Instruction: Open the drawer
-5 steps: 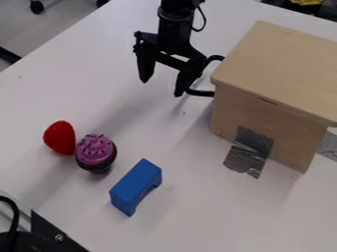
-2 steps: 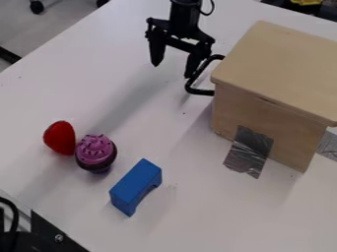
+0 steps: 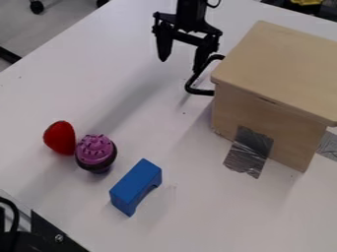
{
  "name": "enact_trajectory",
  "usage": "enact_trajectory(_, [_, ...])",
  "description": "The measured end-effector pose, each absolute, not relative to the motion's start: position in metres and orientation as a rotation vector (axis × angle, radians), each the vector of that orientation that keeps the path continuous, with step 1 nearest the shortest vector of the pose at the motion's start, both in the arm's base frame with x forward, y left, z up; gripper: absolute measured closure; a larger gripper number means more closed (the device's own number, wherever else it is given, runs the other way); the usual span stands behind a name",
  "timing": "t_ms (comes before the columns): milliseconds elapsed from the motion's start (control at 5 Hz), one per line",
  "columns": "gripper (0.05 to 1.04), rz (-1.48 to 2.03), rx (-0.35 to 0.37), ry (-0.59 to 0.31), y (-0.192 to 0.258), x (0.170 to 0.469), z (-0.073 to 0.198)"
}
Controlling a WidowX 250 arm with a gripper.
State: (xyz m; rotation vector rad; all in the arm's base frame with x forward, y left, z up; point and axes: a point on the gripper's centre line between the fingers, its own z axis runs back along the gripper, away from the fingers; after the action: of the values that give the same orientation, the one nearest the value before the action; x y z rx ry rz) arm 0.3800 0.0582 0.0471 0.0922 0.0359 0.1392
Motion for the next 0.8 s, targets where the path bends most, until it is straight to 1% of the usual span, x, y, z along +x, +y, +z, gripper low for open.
enact_trajectory(400, [0.085,0.091,0.085,0.031,0.0467,0.3845,0.0522])
enact_trajectory(800, [0.085,0.085,0.085,0.048,0.0461,0.3816,0.0459])
